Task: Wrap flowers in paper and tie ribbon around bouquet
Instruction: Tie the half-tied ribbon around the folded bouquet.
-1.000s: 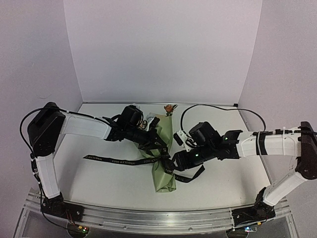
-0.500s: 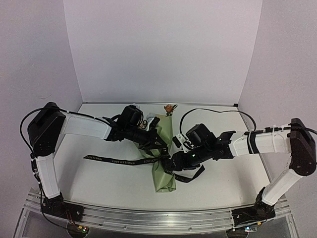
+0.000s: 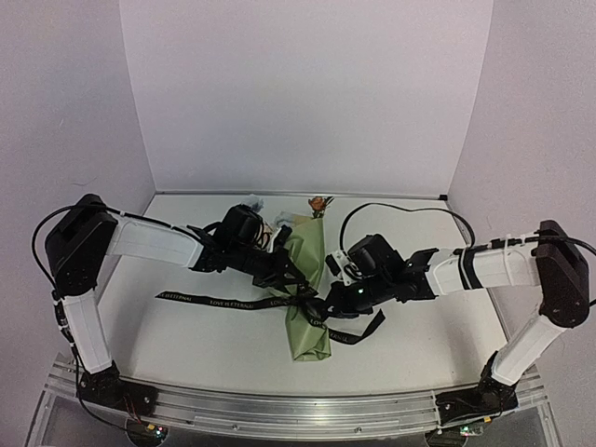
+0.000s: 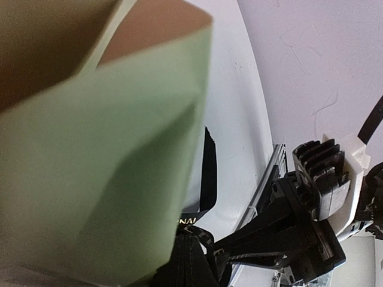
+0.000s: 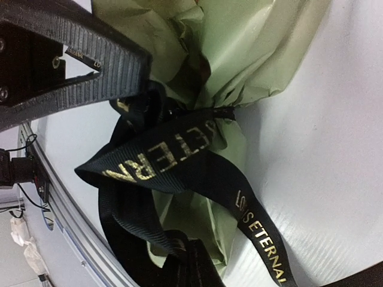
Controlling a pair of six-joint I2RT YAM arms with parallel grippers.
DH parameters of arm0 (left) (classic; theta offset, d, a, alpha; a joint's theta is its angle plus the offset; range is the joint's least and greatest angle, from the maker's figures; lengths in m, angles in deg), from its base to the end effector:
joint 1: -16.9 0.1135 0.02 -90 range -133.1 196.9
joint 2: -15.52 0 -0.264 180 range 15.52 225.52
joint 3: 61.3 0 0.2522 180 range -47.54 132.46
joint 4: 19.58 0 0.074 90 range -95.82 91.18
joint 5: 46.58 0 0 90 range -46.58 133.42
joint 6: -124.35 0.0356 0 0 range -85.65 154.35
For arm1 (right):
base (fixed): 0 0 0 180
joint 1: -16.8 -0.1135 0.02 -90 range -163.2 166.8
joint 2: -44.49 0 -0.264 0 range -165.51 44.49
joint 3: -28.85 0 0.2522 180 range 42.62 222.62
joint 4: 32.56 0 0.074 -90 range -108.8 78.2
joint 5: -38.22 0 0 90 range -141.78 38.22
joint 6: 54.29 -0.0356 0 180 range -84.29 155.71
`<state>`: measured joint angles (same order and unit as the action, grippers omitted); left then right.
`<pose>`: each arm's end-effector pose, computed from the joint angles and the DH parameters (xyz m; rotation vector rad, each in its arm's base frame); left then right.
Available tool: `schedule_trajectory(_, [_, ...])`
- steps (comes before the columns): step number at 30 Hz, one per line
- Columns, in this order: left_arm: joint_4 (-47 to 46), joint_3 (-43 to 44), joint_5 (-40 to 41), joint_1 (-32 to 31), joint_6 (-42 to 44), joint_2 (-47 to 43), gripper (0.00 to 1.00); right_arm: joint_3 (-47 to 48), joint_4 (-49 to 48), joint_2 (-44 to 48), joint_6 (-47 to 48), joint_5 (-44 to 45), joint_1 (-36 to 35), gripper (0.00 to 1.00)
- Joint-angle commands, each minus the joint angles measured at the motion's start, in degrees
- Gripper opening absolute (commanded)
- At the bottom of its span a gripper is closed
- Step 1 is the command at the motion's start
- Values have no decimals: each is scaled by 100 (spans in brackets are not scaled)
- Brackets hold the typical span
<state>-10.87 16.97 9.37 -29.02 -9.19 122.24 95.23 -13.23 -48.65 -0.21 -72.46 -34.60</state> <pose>0.2641 -0.3013 0.1837 0.4331 2.4971 -1.4211 0.1986 0.2689 0.1862 -0.5437 2.5698 1.0748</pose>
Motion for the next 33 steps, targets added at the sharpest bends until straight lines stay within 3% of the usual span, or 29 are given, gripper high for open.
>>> schedule_trajectory(1, [-126, -372, 603, 40, 118, -728, 0, -53, 410, 463, 200, 383, 16, 0])
schedule_trajectory(14, [-298, -1314, 1460, 66, 205, -1601, 0, 229, 1729, 607, 766, 1020, -93, 0])
schedule_trajectory(20, [-319, -1726, 1583, 73, 206, -1818, 0, 384, 2122, 525, 881, 1862, -212, 0])
schedule_trajectory(27, [-534, -2169, 1607, 192, 71, -1967, 0, 711, 1835, -153, 733, 2016, -641, 0])
schedule_trajectory(33, [-522, -2419, 1360, 673, 117, -2135, 0, 886, 1273, -529, 313, 2050, -917, 0])
